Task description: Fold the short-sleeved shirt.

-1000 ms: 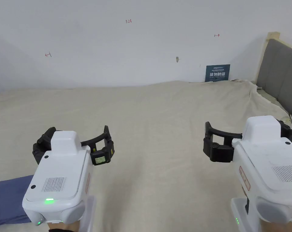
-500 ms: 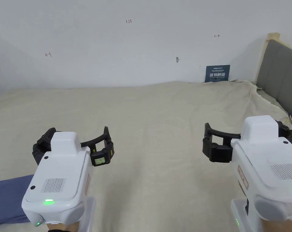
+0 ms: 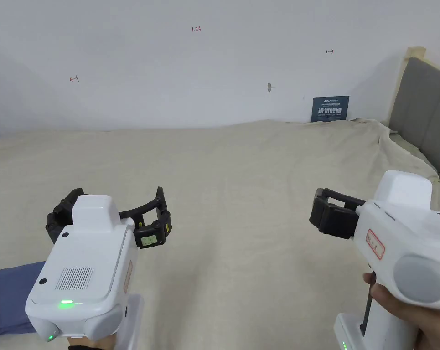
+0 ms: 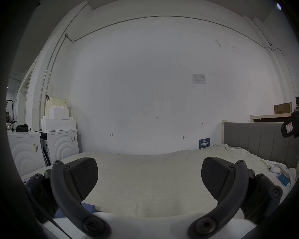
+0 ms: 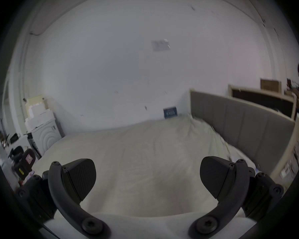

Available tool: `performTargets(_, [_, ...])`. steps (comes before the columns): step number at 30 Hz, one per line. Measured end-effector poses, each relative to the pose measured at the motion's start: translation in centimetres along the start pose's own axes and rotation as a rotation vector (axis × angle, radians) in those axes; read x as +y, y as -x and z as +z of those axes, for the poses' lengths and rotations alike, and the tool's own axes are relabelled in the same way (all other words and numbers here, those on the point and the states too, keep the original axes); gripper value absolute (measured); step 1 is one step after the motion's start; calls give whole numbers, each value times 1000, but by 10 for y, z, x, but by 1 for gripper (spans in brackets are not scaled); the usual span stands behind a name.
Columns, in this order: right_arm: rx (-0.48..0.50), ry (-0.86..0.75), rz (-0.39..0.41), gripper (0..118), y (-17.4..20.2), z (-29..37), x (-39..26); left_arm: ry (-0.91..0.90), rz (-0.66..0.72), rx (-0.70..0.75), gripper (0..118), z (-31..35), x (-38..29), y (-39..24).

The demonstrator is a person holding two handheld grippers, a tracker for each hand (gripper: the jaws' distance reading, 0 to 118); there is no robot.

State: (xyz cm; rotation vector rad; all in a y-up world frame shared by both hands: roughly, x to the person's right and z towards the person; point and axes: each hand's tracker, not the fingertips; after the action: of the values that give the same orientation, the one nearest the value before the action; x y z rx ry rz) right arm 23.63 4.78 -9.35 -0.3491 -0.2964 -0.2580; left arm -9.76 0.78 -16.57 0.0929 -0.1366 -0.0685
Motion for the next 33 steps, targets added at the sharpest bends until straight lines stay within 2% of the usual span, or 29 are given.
performTargets(3, [-21,112,-45,116,-2,-2,8,1,1,-1,118,0,0,1])
performTargets(7, [-53,158,-71,116,-2,-3,13,-1,7,-1,118,0,0,1])
performTargets(23, [-94,103,24,116,5,-11,5,-2,6,3,118,0,0,2])
performTargets(27, [-114,32,101,116,9,-13,2,-4,11,5,118,0,0,2])
performTargets(30, [-88,-36,118,116,9,-12,-2,-8,9,9,118,0,0,2])
performTargets(33, [-15,-136,148,116,6,-11,-8,-12,12,13,118,0,1,2])
